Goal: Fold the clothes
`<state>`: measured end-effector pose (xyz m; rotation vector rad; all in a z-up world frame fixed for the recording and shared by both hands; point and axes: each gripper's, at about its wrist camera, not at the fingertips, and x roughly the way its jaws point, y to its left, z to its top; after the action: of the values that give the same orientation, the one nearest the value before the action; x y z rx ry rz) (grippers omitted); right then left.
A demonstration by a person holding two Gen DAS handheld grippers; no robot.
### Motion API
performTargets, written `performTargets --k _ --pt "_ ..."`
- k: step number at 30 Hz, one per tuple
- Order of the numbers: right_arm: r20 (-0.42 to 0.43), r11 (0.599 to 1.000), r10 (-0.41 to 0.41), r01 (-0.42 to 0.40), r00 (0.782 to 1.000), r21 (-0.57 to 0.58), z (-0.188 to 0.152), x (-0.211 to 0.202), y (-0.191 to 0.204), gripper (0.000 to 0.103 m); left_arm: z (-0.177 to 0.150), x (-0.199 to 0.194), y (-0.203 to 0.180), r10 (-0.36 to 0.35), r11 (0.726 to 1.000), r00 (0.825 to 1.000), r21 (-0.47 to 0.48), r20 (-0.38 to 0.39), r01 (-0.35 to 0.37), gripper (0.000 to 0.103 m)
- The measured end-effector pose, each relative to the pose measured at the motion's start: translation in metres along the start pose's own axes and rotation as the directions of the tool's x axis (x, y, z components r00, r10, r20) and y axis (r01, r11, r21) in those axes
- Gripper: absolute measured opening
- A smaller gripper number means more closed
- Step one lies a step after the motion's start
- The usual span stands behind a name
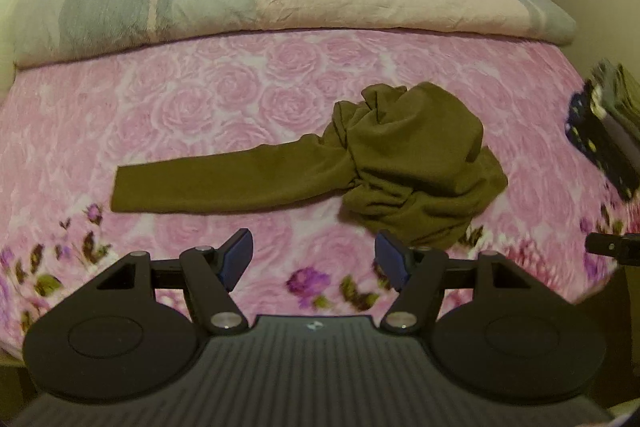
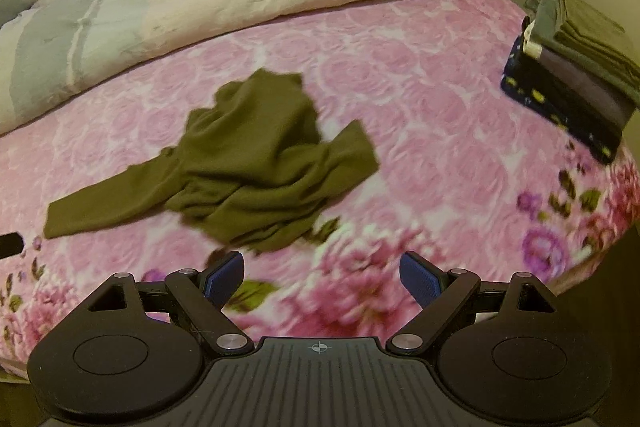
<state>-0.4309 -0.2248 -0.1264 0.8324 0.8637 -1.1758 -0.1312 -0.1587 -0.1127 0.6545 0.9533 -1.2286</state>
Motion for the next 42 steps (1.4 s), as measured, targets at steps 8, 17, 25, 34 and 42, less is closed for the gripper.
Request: performTargets --k 8,17,25,34,42 --pt "-0.045 0.997 -0.006 0.003 0.999 -0.079 0.061 0.056 -0.078 0.088 -0.006 0.042 -0.031 0.072 0.979 0.995 -0.187 -0.064 -0.082 0.064" --pt "-0.181 0.993 0.043 -0.061 0.983 -0.096 0.084 0.138 -0.114 0.088 -0.047 0.089 -0.037 0.093 0.946 0.975 -0.286 -0.203 -0.149 0.064" --pt "-0.224 0.994 0.095 -0.104 0.970 -0.026 0.079 0.208 -0.124 0.088 -0.058 0.136 -0.034 0.075 0.947 0.977 -0.293 -0.200 -0.133 0.064" --pt "-0.158 0.979 0.156 -0.131 0.975 0.158 0.084 0.251 -0.151 0.087 -0.060 0.189 -0.040 0.001 0.944 0.980 -0.322 -0.198 -0.066 0.064" --pt "-0.077 0.955 0.236 -0.216 0.969 0.202 0.083 0.276 -0.149 0.072 -0.058 0.222 -0.044 -0.167 0.882 0.982 -0.458 -0.083 0.112 0.064"
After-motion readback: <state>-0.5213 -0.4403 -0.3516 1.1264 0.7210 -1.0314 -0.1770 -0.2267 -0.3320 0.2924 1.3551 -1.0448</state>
